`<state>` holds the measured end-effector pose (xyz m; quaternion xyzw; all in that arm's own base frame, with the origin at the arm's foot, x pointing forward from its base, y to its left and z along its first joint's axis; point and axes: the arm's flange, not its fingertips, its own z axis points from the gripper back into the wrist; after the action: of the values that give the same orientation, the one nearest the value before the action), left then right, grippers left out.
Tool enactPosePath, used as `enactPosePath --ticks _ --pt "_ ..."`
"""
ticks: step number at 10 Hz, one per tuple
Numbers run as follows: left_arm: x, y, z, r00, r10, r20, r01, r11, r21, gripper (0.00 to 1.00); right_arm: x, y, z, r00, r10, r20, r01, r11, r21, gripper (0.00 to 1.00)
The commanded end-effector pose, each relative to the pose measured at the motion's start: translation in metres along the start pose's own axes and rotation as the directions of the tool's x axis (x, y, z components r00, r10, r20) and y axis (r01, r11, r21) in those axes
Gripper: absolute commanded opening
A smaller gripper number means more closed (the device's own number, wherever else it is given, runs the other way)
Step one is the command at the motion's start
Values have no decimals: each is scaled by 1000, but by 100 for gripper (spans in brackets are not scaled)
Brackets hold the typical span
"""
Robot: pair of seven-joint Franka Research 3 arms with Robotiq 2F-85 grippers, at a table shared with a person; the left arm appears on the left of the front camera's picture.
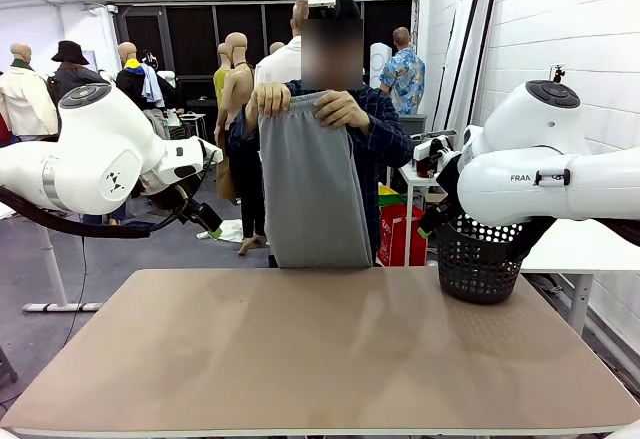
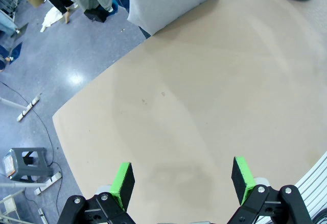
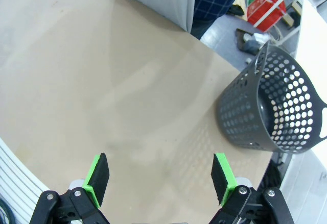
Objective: Fold the training pants.
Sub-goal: Grab both ends of the Training pants handed by a person.
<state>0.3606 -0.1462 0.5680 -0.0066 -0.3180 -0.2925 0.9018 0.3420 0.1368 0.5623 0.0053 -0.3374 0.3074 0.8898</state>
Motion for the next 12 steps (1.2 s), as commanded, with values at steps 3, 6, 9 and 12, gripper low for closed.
enactPosePath --ticks 3,6,9,12 --pt "0 0 0 1000 -1 1 1 1000 -2 100 0 0 0 1000 -1 1 1 1000 1 100" --pt "0 0 0 1000 -1 1 1 1000 -2 100 0 0 0 1000 -1 1 1 1000 1 100" --pt "0 0 0 1000 -1 1 1 1000 -2 100 0 0 0 1000 -1 1 1 1000 1 100" --pt "0 0 0 1000 -1 1 1 1000 -2 100 0 0 0 1000 -1 1 1 1000 1 100"
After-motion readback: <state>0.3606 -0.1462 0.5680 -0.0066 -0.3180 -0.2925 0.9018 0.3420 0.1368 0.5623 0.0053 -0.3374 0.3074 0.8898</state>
